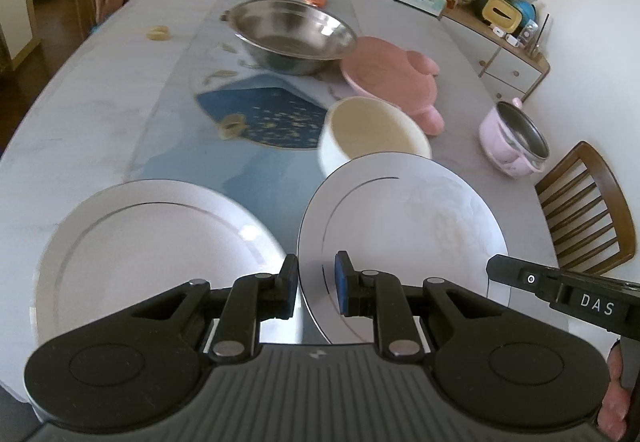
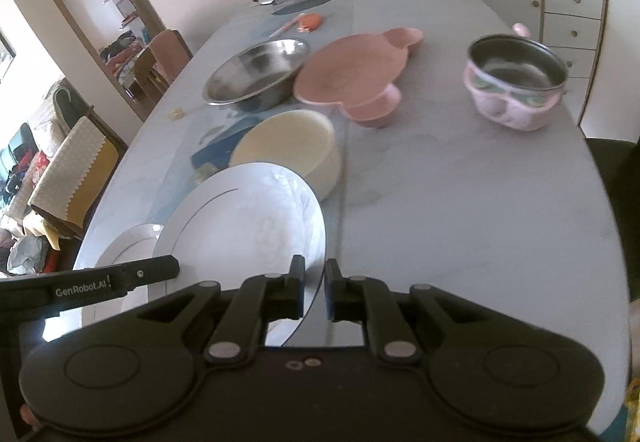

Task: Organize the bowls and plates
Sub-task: 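Carry the small white plate and lower it onto the large white plate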

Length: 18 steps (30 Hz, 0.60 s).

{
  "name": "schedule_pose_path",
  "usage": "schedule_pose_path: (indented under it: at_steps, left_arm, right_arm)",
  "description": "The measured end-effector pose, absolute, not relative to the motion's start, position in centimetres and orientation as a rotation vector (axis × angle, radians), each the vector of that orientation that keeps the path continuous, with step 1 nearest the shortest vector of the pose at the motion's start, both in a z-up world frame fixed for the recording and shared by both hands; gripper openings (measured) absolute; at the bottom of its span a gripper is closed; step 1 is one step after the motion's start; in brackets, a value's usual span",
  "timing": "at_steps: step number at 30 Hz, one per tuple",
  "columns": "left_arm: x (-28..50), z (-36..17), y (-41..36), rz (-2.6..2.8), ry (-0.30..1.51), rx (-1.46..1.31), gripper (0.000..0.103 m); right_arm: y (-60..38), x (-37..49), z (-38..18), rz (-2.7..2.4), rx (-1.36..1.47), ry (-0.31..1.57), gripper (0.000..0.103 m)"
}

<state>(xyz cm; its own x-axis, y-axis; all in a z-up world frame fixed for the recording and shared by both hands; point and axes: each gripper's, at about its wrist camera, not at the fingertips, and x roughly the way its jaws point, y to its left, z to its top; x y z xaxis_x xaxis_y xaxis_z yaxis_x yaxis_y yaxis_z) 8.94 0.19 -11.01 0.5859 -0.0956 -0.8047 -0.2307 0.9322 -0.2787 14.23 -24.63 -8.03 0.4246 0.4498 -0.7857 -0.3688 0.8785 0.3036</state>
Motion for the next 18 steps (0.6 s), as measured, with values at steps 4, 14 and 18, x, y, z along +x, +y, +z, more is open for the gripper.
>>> schedule_pose_path:
  at_steps: [4,14,18]
  left_arm:
    - [7.6,-10.9,2.6,0.096,0.946,-0.379,0.018]
    - [5.0,-11.8,7.5,0.150,0.959,-0.407,0.018]
    - [4.3,-12.6,9.2,0.168,0.977,-0.432,0.018]
  right_arm:
    - [-22.4,13.2,-8.2,0.528,0.088,1.011,0.011]
    - [-17.3,11.5,-9.3,0.568,0.065,1.043,0.011]
    - [-15.4,10.9,-9.9,0.577,0.048,1.061,0.011]
